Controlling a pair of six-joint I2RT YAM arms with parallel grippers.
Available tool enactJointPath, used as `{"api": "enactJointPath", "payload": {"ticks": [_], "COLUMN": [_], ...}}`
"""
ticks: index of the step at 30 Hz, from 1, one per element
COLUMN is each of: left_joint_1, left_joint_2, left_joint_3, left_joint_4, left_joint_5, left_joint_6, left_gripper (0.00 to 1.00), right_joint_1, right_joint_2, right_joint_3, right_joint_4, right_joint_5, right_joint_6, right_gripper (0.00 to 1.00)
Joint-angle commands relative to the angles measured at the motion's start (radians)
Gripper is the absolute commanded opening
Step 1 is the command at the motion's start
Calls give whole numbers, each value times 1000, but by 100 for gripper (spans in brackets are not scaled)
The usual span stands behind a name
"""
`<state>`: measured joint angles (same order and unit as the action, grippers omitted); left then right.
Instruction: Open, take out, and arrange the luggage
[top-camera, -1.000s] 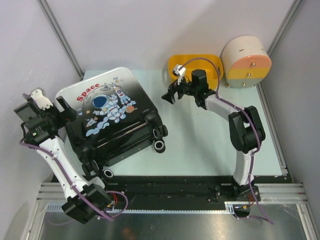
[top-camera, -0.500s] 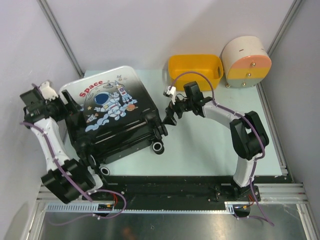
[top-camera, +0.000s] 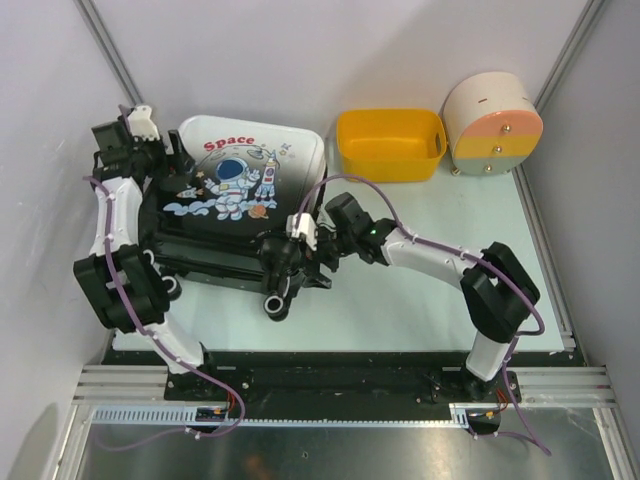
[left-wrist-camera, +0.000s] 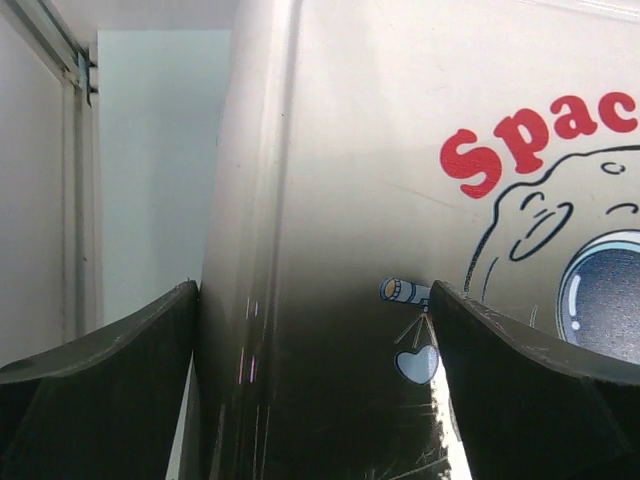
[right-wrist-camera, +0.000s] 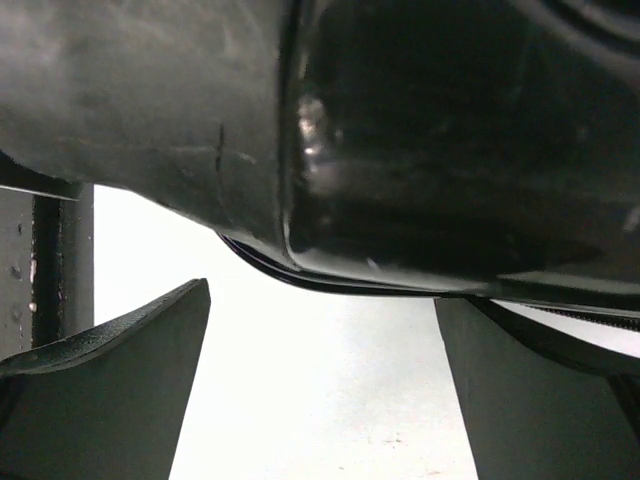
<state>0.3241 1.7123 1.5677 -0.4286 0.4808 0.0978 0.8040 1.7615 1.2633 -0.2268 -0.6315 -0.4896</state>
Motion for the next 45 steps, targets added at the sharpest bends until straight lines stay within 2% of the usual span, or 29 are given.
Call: {"api": "enactJointPath", "payload": {"ticks": [1, 8, 13, 19, 22, 25, 26, 29, 31, 38, 45], "left_joint_1": [-138, -140, -157, -172, -174, -174, -172, -174, -174, -174, -174], "left_joint_2": [7, -149, -342, -532, -582, -618, -635, -670, -690, -738, -803], "left_joint_3": [-25, 9, -103, -221, -250, -271, -279, -296, -301, -357, -391], "left_joint_4": [-245, -245, -245, -243, -245, -242, -242, -242, -242, -236, -239], "left_joint_5": [211, 194, 200, 176, 191, 191, 193, 196, 177, 203, 163], "left_joint_6": [71, 137, 118, 85, 40, -6, -13, -40, -52, -92, -79], "left_gripper": [95, 98, 97, 96, 95, 96, 95, 95, 95, 95, 95], "right_joint_1": [213, 325, 348, 233, 158, 133, 130, 115, 98, 89, 72], "right_joint_2": [53, 191, 156, -47, -91, -85, -65, -33, -4, 88, 156], "right_joint_3": [42, 198, 235, 85, -13, -88, -96, -105, -105, -105, -102], "right_joint_4": [341, 477, 446, 288, 332, 427, 451, 530, 590, 733, 762], "right_joint_5": [-91, 18, 64, 118, 194, 269, 291, 300, 283, 386, 443], "right_joint_6": [6, 62, 143, 276, 414, 463, 470, 485, 506, 425, 378], "right_gripper": [100, 100, 100, 96, 95, 87, 77, 68, 67, 60, 59]}}
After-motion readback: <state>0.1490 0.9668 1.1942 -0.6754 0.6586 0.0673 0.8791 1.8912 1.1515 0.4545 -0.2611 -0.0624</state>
